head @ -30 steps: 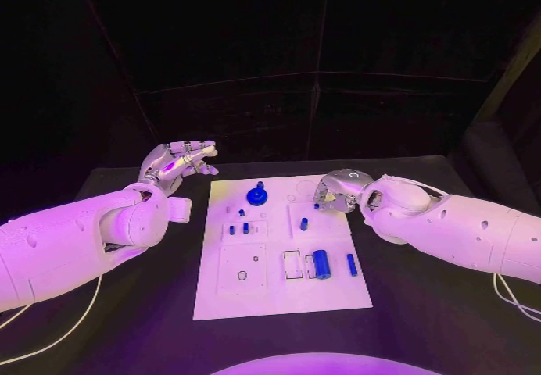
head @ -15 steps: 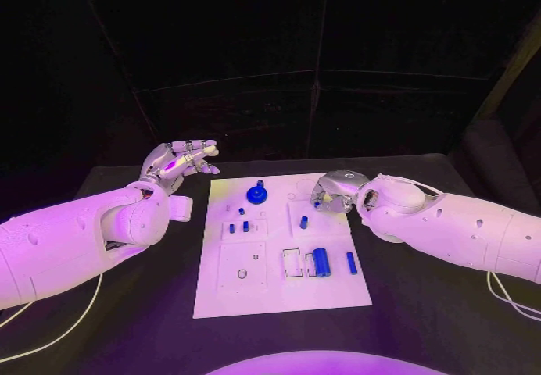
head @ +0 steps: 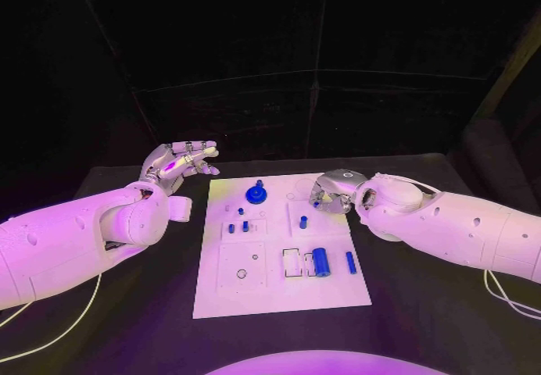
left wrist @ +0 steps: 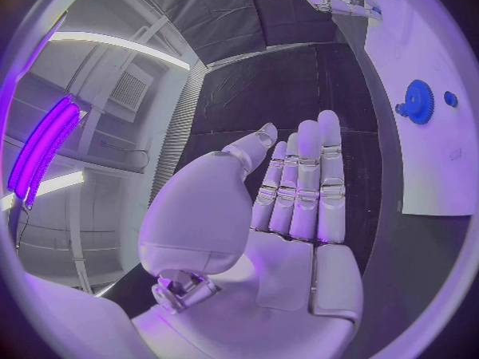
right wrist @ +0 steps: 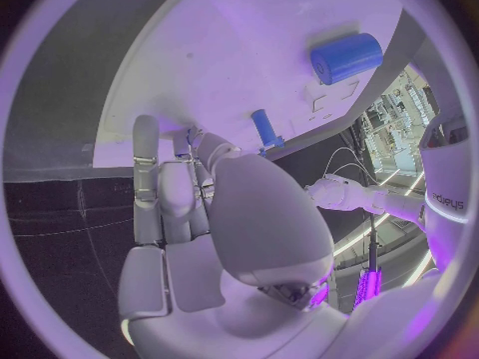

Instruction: Assemble the parts on the task board

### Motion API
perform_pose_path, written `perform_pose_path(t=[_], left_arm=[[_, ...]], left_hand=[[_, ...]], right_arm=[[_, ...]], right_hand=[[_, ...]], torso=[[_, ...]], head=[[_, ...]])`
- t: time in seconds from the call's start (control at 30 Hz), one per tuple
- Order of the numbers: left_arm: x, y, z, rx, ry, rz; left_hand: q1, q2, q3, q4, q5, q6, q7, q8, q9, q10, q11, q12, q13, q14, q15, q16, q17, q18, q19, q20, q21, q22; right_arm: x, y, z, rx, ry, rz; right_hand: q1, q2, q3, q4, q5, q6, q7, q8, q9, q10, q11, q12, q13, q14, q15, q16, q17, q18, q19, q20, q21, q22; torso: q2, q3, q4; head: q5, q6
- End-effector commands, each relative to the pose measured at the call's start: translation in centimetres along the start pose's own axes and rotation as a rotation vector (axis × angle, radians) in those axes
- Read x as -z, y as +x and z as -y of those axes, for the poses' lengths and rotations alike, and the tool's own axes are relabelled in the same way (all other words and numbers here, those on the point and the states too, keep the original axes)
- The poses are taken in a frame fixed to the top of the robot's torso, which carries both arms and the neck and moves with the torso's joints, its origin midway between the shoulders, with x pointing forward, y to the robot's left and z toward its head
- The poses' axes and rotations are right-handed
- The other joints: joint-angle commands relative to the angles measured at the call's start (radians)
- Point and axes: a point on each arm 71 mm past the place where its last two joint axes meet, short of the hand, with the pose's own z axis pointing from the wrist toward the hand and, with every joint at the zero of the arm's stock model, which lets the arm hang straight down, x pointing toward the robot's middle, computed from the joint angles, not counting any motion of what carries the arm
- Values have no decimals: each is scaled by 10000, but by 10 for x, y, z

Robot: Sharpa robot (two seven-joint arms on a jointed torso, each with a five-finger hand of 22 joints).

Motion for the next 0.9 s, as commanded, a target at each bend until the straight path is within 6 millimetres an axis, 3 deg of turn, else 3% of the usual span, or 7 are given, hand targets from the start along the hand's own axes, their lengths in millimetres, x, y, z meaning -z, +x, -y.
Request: perform_pose_path(t=[0.03, 0.23, 0.33, 0.47, 0.9], left_arm=[[0, 1, 1, 15, 22, -211], [0, 0, 1, 19, 18, -205], [-1, 1, 0, 68, 12, -237], [-1, 2, 0, 118, 4, -297], [-4, 0, -1, 84, 1, -220]], left_hand=[[-29, 17, 49, 33, 20, -77, 31, -15, -9, -98, 41, 50, -19, -94, 27, 53, -26, 8, -90, 27, -18, 9], [-150, 55, 46, 118, 19, -122, 47, -6, -7, -160, 61, 83, -28, -128, 54, 73, -58, 3, -130, 54, -28, 2], [-417, 72, -54, 308, 14, -156, 56, 13, -3, -200, 80, 140, -26, -142, 92, 109, -86, -1, -159, 97, -59, -27], [-668, 68, -240, 502, 14, -201, 57, 43, 4, -258, 90, 228, -13, -156, 116, 159, -121, 11, -169, 142, -114, -81], [-661, 72, -315, 520, 17, -267, 67, 52, 2, -355, 101, 277, -10, -193, 125, 183, -153, 24, -173, 164, -157, -125]], right_arm=[[1, 6, 1, 58, 52, -249], [4, 2, -1, 11, 7, 188], [7, -1, -2, -85, -9, 466], [10, -4, -3, -250, -22, 820], [22, -23, -4, -856, 33, 1810]], right_hand=[[-261, -191, 611, -140, -68, 177, -17, 18, 22, 186, -20, -54, 5, 176, -93, 132, 136, 146, -73, -37, 157, 65], [-553, -338, 1213, -323, -87, 296, -48, 16, 27, 321, -55, -83, 13, 227, -120, 304, 321, 126, -36, -48, 345, 239], [-756, -399, 1407, -358, -193, 335, -53, 13, 29, 365, -68, -101, 15, 240, -114, 360, 374, 116, -6, -49, 434, 347], [-893, -432, 1462, -346, -230, 354, -61, 13, 31, 376, -75, -114, 16, 254, -114, 411, 429, 100, 39, -45, 498, 449], [-1036, -474, 1489, -318, -252, 353, -70, 6, 30, 380, -77, -132, 16, 256, -114, 425, 431, 92, 55, -41, 523, 485]], torso=[[3, 1, 7], [-7, 3, -16], [-3, -4, 6], [1, 0, 12], [-7, -1, -7]], head=[[15, -16], [44, -28], [28, -25], [32, -16], [21, 13]])
